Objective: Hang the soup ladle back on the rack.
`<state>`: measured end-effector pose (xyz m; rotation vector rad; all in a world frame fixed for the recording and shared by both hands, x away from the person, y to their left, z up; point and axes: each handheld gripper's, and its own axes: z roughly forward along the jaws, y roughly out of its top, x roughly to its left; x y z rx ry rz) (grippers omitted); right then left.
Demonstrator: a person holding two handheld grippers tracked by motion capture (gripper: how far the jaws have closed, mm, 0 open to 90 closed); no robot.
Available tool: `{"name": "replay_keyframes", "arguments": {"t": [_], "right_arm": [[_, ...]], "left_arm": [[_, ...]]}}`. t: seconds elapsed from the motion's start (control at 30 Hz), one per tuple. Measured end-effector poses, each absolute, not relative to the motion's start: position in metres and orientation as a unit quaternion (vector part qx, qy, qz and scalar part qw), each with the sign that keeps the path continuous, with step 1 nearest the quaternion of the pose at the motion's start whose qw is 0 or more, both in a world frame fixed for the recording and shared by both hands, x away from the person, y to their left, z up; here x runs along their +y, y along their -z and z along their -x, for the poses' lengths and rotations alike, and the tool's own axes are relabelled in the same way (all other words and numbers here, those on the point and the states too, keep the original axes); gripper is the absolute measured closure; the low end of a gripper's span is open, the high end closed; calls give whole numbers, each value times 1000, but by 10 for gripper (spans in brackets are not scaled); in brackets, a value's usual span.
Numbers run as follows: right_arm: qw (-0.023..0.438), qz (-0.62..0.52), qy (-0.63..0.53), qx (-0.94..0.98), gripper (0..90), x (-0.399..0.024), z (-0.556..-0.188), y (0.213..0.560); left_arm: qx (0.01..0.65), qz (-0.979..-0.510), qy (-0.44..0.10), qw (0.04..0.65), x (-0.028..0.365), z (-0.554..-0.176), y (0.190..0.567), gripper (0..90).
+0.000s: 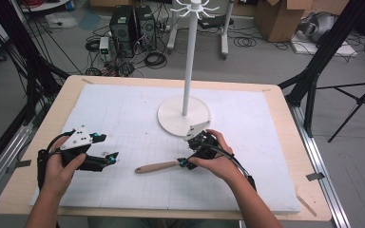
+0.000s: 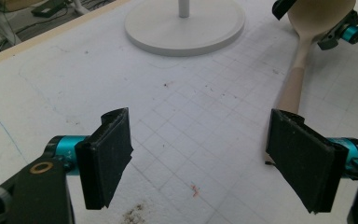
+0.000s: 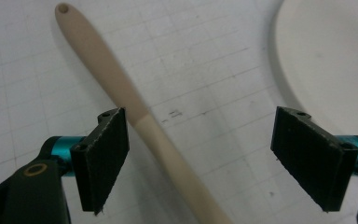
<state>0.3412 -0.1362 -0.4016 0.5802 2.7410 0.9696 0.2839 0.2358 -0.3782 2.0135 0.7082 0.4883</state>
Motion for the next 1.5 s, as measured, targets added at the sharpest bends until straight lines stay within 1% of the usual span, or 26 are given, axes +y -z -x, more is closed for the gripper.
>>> {"name": "replay_keyframes", "arguments": {"t": [0.07,0.43,0.57,0.7,0.8,0.83,0.9,0.93,1.17,1.37,1.5], "right_arm": [[78,-197,-314,925,177,-132,-341,406],[73,-179,-270,943,184,-114,-342,420],[68,-164,-253,951,307,-110,-341,422],[47,-157,-249,955,461,-109,-341,420],[42,-158,-240,957,510,-107,-341,419],[44,-155,-238,958,540,-106,-341,418],[45,-151,-236,959,563,-106,-341,418],[44,-145,-234,960,589,-105,-340,417],[45,-148,-230,961,607,-105,-339,417],[56,-136,-223,964,656,-102,-335,415],[63,-133,-214,966,706,-100,-333,414]], "left_arm": [[285,-819,-198,457,235,-284,379,229],[282,-823,-199,452,235,-284,380,230],[277,-824,-201,451,235,-284,379,230],[279,-823,-201,453,236,-283,378,230],[278,-823,-201,453,236,-283,378,230],[277,-823,-200,453,235,-283,378,230],[276,-824,-201,452,235,-282,378,230],[276,-824,-201,452,235,-282,378,230],[277,-825,-201,449,236,-282,379,230],[278,-825,-201,449,236,-282,380,230],[277,-826,-201,448,236,-282,381,230]]}}
